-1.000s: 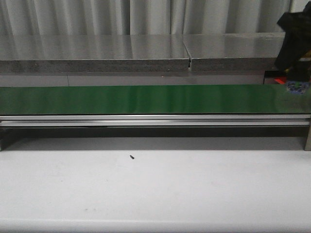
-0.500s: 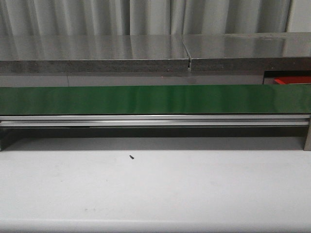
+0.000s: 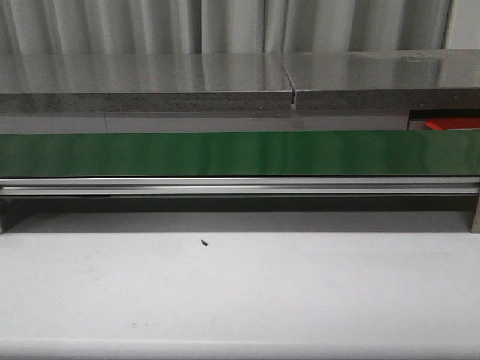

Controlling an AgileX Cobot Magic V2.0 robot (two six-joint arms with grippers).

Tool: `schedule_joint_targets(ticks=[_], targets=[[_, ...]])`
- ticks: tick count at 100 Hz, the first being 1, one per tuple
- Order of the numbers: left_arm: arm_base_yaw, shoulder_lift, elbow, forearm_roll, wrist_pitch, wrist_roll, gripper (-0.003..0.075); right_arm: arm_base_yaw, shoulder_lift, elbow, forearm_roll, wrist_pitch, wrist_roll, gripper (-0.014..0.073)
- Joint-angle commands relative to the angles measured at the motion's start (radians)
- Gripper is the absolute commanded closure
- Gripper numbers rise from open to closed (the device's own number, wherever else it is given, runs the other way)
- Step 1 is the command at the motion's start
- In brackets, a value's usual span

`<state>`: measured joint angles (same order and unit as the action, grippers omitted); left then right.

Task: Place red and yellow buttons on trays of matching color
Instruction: 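Lower the yellow button into the yellow tray and open the right gripper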

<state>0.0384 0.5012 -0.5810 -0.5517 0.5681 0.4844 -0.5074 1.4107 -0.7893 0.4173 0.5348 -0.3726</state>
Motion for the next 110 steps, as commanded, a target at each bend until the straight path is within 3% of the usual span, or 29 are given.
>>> schedule_joint_targets(ticks=[1,38,45,60,67,91,110], targets=[[-0.007,0.005,-0.026,-0.03,-0.067,-0.003,0.0739,-0.007,0.015,-0.021,0.02,-0.061,-0.001,0.045],[-0.007,0.005,-0.026,-0.03,-0.067,-0.003,0.0739,-0.007,0.138,-0.021,0.02,-0.098,-0.001,0.0431],[-0.007,0.005,-0.026,-0.03,-0.067,-0.003,0.0739,-0.007,0.137,-0.021,0.02,-0.086,-0.001,0.0354],[-0.007,0.005,-0.026,-0.03,-0.067,-0.003,0.0739,-0.007,0.125,-0.025,0.02,-0.066,-0.001,0.0054],[-0.007,0.005,-0.026,-0.03,-0.067,-0.003,0.0739,-0.007,0.104,-0.025,0.02,-0.069,-0.001,-0.0021],[-0.007,0.005,-0.026,-0.03,-0.067,-0.003,0.0739,0.022,-0.064,-0.035,0.041,-0.088,-0.008,-0.002],[-0.007,0.005,-0.026,-0.03,-0.067,-0.003,0.0739,0.167,-0.26,-0.035,0.043,-0.099,-0.069,-0.002]])
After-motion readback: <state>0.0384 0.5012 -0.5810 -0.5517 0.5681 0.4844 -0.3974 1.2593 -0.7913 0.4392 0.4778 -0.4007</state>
